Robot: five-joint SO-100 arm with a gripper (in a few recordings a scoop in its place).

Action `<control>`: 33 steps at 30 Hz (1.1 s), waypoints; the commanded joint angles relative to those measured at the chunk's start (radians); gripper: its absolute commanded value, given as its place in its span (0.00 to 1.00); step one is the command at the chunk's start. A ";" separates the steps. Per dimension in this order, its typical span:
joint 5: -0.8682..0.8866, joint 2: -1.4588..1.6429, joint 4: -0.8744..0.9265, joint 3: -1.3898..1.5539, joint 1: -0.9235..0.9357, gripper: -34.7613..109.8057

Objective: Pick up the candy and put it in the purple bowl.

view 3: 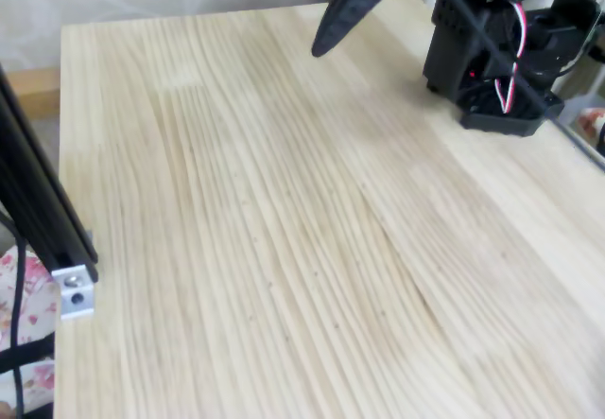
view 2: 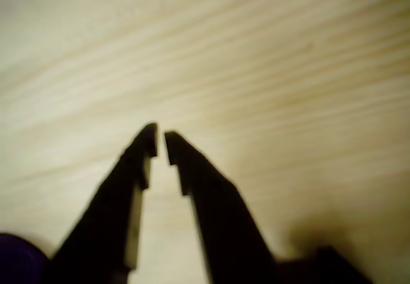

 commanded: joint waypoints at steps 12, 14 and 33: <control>-0.227 0.127 -0.121 0.207 -0.064 0.24; -0.256 0.181 -0.140 0.261 -0.015 0.24; -0.434 0.325 -0.170 0.457 0.035 0.24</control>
